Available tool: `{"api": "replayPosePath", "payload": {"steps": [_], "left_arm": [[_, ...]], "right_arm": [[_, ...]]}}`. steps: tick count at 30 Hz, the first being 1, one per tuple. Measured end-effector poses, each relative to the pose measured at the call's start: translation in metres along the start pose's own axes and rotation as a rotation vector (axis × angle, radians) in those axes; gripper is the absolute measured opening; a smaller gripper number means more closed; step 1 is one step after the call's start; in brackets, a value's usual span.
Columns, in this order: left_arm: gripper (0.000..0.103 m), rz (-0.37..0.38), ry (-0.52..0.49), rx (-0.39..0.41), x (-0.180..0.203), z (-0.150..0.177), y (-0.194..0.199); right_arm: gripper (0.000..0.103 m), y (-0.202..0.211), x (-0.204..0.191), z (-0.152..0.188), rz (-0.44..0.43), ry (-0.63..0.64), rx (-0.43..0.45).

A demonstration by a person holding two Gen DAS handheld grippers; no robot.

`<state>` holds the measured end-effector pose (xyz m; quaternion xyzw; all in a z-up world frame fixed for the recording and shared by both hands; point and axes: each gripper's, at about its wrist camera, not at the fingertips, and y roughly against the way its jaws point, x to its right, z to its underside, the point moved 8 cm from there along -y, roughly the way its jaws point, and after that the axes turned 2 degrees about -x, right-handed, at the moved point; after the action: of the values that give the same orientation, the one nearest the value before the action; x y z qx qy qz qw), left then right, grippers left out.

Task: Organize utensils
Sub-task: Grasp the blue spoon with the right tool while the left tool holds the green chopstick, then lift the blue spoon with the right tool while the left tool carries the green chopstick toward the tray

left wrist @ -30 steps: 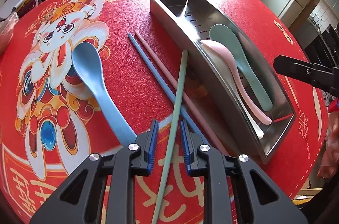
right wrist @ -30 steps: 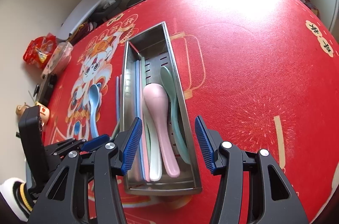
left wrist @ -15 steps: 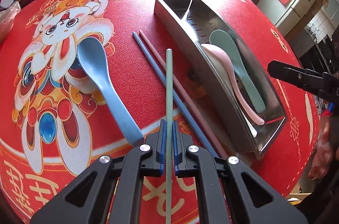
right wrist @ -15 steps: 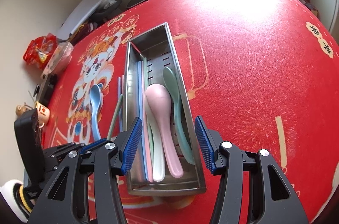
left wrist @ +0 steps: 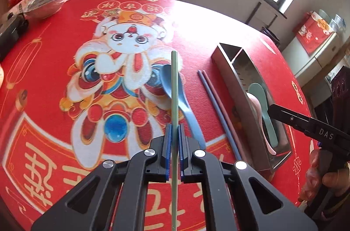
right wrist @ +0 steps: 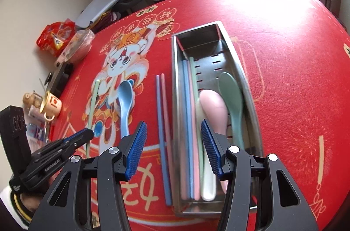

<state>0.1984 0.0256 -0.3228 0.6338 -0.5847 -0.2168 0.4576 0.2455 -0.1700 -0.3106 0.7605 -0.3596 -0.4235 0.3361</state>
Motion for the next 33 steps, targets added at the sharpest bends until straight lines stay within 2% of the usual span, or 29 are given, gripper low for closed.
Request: {"api": "replayPosePath", "payload": {"steps": [5,9,11,14,23,26,28,29,31,33], "left_arm": [[0.006,-0.030,0.072,-0.007,-0.035,0.010,0.007],[0.006,-0.036,0.122,-0.015,-0.058,0.019,0.008],[0.006,-0.035,0.146,-0.014,-0.067,0.022,0.009],[0.006,-0.032,0.173,-0.007,-0.077,0.025,0.011],[0.006,-0.009,0.197,0.005,-0.091,0.030,0.016],[0.006,-0.008,0.197,0.004,-0.092,0.030,0.017],[0.006,-0.007,0.195,0.003,-0.092,0.030,0.018],[0.006,-0.006,0.193,0.003,-0.092,0.030,0.018],[0.006,-0.006,0.188,0.001,-0.092,0.030,0.018],[0.006,-0.005,0.182,-0.001,-0.092,0.030,0.019]], "right_arm": [[0.051,-0.019,-0.043,-0.004,-0.017,0.125,-0.025],[0.050,-0.040,-0.073,-0.001,-0.039,0.205,-0.080],[0.049,-0.053,-0.084,0.001,-0.047,0.222,-0.113],[0.039,-0.071,-0.096,0.003,-0.052,0.244,-0.157],[0.038,-0.098,-0.097,0.005,-0.008,0.201,-0.213],[0.032,-0.103,-0.090,0.008,0.001,0.152,-0.230],[0.024,-0.105,-0.089,0.011,-0.004,0.132,-0.242],[0.022,-0.106,-0.089,0.013,-0.004,0.133,-0.246],[0.012,-0.106,-0.093,0.016,-0.009,0.141,-0.250],[0.010,-0.106,-0.098,0.019,-0.015,0.153,-0.251]]}}
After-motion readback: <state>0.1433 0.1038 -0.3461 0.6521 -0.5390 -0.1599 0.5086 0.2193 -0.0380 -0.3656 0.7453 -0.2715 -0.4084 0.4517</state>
